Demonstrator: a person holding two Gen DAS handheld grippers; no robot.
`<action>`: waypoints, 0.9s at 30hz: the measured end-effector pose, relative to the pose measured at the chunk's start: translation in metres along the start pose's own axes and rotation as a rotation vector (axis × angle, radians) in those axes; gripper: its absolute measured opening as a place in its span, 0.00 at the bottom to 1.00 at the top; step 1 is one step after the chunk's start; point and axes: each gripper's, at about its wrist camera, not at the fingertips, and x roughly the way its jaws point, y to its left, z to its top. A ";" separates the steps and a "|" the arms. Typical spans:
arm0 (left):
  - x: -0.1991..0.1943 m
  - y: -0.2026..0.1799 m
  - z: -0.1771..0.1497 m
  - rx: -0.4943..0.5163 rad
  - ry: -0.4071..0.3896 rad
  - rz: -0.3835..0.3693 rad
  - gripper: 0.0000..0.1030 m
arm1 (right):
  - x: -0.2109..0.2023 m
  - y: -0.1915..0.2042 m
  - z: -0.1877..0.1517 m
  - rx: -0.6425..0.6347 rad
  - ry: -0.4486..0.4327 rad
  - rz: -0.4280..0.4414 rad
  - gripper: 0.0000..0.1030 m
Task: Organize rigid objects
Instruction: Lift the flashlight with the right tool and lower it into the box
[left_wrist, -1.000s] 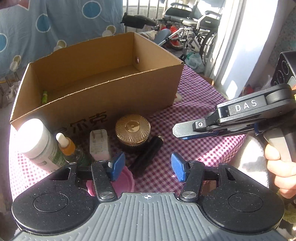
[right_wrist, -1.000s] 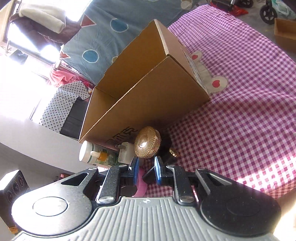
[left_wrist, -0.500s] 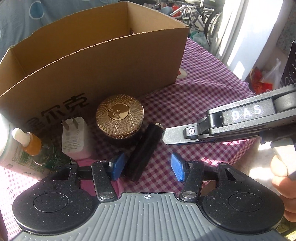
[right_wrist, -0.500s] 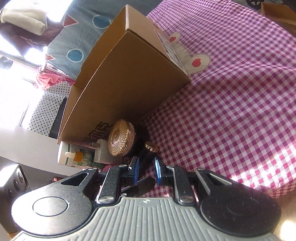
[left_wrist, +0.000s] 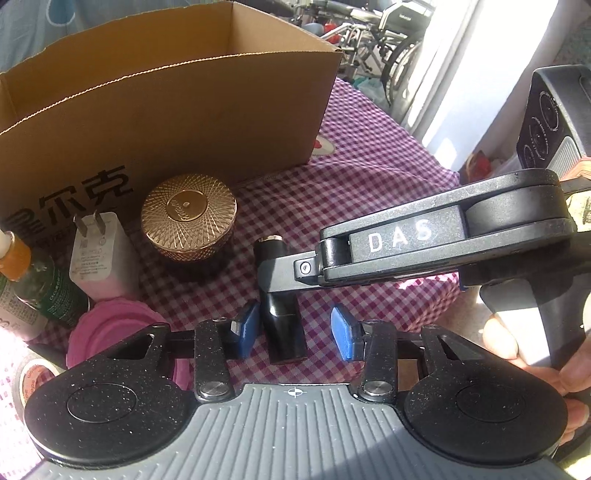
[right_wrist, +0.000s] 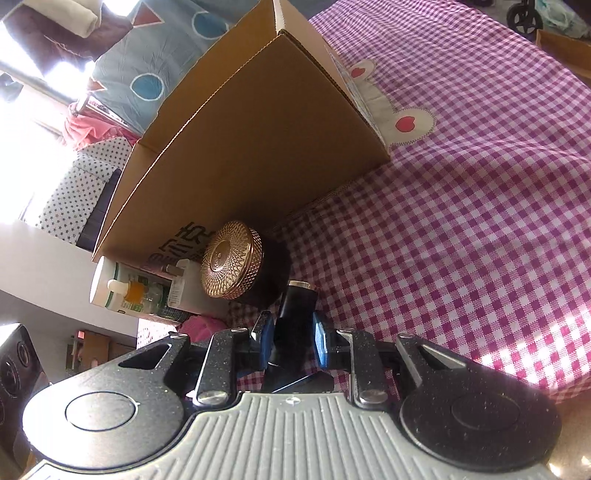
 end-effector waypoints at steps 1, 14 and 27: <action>-0.002 0.000 -0.001 0.003 -0.006 -0.003 0.41 | 0.002 0.004 0.000 -0.021 -0.001 -0.012 0.24; -0.003 0.002 -0.005 0.036 -0.075 0.022 0.40 | 0.008 0.002 -0.001 -0.011 0.007 0.042 0.24; -0.034 -0.011 -0.003 0.089 -0.135 0.039 0.40 | -0.022 0.008 -0.008 -0.017 -0.072 0.079 0.23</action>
